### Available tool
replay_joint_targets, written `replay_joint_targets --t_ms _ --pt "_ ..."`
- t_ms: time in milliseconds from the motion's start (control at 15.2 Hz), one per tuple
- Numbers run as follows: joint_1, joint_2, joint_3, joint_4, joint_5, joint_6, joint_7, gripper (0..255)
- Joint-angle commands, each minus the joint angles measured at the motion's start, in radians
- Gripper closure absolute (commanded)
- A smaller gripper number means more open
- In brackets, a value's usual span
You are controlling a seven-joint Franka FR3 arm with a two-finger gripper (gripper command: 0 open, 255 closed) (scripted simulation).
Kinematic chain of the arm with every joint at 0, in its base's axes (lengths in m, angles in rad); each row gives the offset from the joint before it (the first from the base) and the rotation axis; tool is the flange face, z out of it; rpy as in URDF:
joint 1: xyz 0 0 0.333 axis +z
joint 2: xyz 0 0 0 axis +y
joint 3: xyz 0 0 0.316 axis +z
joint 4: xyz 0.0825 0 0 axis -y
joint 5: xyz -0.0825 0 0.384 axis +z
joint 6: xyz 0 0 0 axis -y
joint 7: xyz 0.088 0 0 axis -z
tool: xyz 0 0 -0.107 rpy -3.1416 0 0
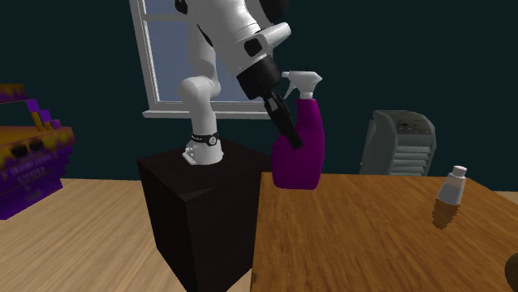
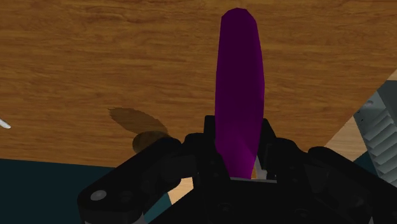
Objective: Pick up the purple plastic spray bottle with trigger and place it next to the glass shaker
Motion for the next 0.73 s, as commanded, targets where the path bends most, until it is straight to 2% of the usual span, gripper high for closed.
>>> replay_joint_targets --t_ms 0,660 --pt "0.009 -0.023 -0.006 0.006 -0.031 -0.007 0.027 255" --pt "0.029 -0.104 -0.019 0.071 -0.157 -0.070 0.147 255"
